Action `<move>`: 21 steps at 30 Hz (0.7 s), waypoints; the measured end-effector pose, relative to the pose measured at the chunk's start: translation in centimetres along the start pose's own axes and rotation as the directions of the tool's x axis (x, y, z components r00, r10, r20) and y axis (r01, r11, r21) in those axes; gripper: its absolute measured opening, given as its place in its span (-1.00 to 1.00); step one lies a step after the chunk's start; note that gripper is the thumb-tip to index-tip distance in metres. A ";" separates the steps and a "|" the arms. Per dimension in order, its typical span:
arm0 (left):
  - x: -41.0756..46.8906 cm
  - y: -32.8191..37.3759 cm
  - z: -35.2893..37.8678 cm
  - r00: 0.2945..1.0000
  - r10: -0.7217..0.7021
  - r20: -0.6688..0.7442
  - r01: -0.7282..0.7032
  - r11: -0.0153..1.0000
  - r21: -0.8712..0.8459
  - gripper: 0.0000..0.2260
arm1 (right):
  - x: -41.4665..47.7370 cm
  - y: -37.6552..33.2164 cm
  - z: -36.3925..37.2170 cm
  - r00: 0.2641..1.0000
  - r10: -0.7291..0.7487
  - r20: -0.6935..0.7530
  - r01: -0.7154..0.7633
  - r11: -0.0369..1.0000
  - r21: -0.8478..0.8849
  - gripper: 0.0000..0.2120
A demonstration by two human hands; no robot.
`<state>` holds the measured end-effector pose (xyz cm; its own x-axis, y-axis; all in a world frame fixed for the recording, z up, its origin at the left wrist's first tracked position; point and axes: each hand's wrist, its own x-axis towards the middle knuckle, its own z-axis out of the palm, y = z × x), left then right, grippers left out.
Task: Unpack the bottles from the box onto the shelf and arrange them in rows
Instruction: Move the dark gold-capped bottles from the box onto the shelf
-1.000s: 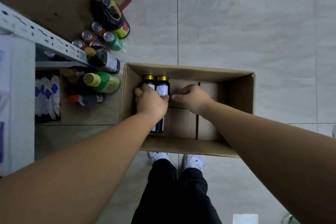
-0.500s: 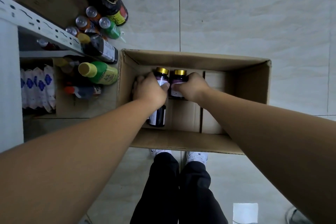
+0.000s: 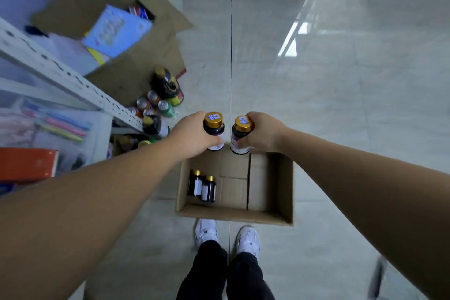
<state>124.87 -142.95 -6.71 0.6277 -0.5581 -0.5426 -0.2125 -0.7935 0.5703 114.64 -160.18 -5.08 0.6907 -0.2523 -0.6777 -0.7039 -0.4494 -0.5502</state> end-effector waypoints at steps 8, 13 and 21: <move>-9.3 13.6 -21.0 0.979 0.189 -0.072 -0.185 0.981 0.060 -0.68 | -12.3 -18.6 -16.0 0.966 -0.241 -0.091 0.209 0.940 -0.268 -0.62; -18.8 20.6 -33.0 0.942 0.295 -0.161 -0.279 0.953 0.113 -0.72 | -21.9 -30.2 -22.8 0.910 -0.397 -0.119 0.321 0.857 -0.404 -0.65; -39.0 24.5 -43.2 0.850 0.331 -0.409 -0.255 0.939 0.230 -0.83 | -37.0 -43.7 -25.6 0.750 -0.657 -0.081 0.519 0.659 -0.544 -0.63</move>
<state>127.55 -130.15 55.02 0.7699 -0.6378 -0.0205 -0.5317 -0.6589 0.5321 124.08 -153.16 56.52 0.9936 0.0364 -0.1072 -0.0157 -0.8936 -0.4486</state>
